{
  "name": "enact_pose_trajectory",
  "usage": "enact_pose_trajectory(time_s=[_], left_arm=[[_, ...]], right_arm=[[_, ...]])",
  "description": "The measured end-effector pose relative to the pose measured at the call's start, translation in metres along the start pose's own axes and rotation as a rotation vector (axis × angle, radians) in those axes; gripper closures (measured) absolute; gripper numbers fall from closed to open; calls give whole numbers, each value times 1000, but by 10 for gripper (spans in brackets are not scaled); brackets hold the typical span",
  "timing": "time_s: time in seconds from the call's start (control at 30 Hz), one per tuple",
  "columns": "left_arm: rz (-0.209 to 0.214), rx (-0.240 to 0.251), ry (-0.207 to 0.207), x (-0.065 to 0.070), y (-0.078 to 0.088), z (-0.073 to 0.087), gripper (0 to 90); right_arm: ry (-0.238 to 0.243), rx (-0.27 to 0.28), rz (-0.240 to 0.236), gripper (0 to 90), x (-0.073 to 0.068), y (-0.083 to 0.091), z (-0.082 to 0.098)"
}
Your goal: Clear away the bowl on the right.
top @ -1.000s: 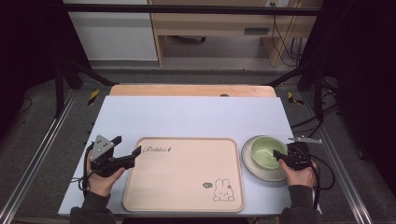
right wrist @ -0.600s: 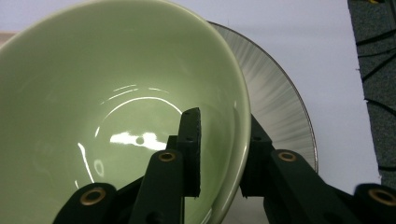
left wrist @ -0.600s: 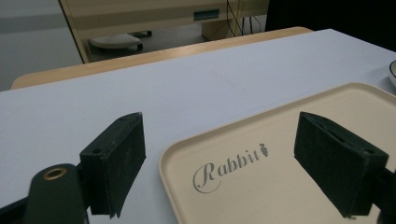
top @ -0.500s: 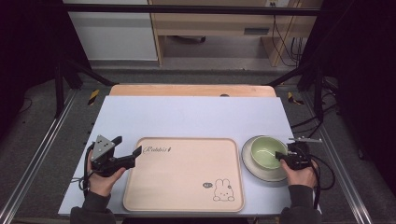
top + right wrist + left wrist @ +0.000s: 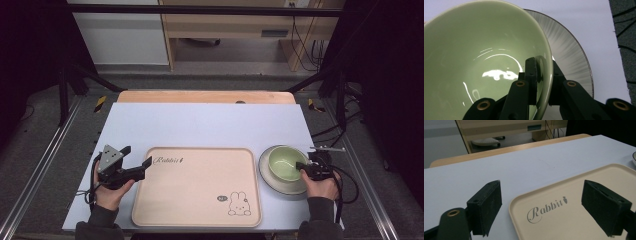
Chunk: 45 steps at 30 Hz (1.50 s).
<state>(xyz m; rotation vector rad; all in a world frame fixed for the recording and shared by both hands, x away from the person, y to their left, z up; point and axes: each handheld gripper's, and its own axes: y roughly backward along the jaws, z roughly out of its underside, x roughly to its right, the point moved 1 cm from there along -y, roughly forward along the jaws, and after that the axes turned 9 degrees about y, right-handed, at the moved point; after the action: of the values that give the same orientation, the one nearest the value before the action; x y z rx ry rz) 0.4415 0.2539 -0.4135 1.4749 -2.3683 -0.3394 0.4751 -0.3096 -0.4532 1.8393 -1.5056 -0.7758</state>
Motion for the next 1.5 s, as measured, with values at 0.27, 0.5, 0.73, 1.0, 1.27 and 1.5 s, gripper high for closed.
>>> enact_pose_trajectory(time_s=[0.27, 0.5, 0.73, 1.0, 1.27, 1.5], left_arm=[[-1, 1, 1, 0, 0, 0, 162], [-1, 2, 2, 0, 0, 0, 163], [-1, 1, 2, -1, 0, 0, 164], [-1, 3, 3, -1, 1, -1, 164], [-1, 4, 6, -1, 0, -1, 165], [1, 5, 5, -1, 1, -1, 164]], right_arm=[[-34, -7, -15, 827, 0, 0, -1], [-50, -12, -20, 830, 0, 1, -2], [-61, -5, -29, 838, 0, 2, -3], [-47, 11, -19, 840, -4, 6, -5], [-26, 24, -24, 835, -6, 11, -6], [-8, 40, -27, 830, -7, 15, -7]])
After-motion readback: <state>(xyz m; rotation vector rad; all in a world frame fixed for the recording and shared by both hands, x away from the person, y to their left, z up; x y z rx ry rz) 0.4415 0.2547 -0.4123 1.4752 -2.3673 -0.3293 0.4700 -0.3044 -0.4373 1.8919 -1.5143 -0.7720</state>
